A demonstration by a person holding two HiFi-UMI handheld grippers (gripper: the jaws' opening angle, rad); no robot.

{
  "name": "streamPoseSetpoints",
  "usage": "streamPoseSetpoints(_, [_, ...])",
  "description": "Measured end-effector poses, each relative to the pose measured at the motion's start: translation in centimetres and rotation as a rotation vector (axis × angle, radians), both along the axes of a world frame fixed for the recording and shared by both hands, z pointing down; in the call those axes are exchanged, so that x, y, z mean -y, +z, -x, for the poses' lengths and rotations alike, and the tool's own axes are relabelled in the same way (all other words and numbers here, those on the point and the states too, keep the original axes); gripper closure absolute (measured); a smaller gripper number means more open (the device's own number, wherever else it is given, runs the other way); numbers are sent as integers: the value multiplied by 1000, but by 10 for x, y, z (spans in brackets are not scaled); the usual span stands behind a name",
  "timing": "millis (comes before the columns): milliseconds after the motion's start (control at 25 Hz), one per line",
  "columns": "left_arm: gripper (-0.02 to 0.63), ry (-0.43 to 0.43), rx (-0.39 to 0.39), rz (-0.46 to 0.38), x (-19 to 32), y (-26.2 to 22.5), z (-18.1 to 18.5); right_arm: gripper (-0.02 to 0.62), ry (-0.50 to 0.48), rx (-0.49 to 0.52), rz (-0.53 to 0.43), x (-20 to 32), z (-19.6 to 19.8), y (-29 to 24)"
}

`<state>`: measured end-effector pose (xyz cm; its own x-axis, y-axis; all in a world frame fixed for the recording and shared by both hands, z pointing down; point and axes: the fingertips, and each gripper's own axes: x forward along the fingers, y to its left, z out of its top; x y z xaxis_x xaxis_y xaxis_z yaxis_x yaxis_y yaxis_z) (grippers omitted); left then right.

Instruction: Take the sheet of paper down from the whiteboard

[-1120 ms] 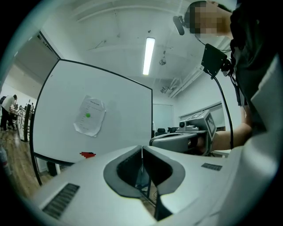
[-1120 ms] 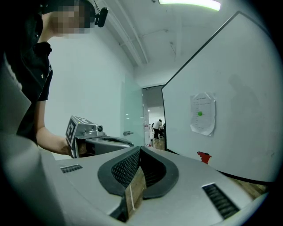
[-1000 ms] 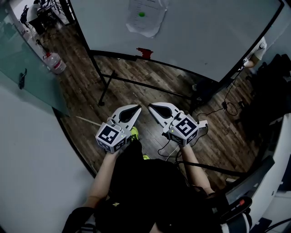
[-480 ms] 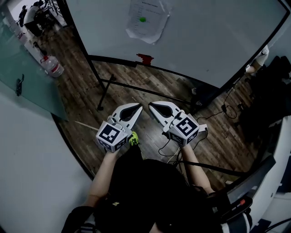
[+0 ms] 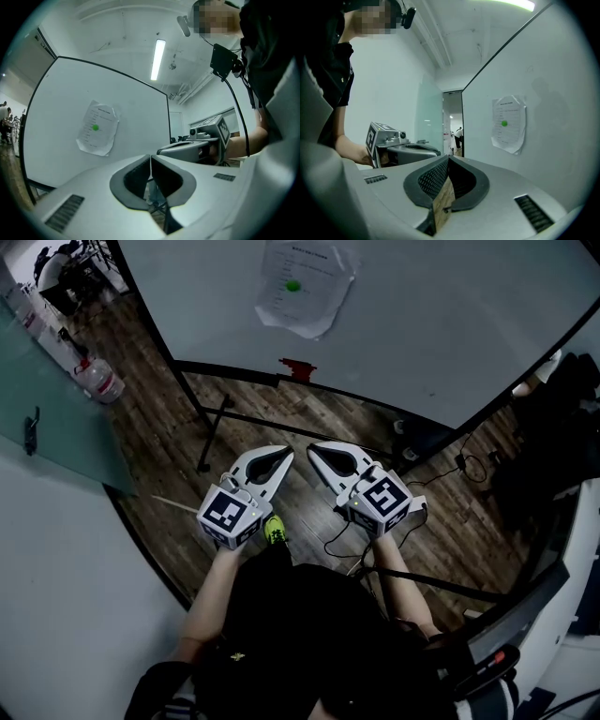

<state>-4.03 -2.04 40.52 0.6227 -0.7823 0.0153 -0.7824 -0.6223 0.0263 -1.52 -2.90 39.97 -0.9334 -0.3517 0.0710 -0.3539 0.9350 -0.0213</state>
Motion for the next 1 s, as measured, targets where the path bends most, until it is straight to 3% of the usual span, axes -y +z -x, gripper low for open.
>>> streamPoseSetpoints(400, [574, 44, 0, 16, 57, -5, 20, 597, 60, 0, -1, 59, 20, -6])
streamPoseSetpoints(520, [574, 55, 37, 7, 73, -3, 27, 597, 72, -2, 0, 74, 29, -5])
streamPoseSetpoints(1000, [574, 102, 53, -24, 128, -7, 60, 584, 125, -19, -40, 130, 67, -10])
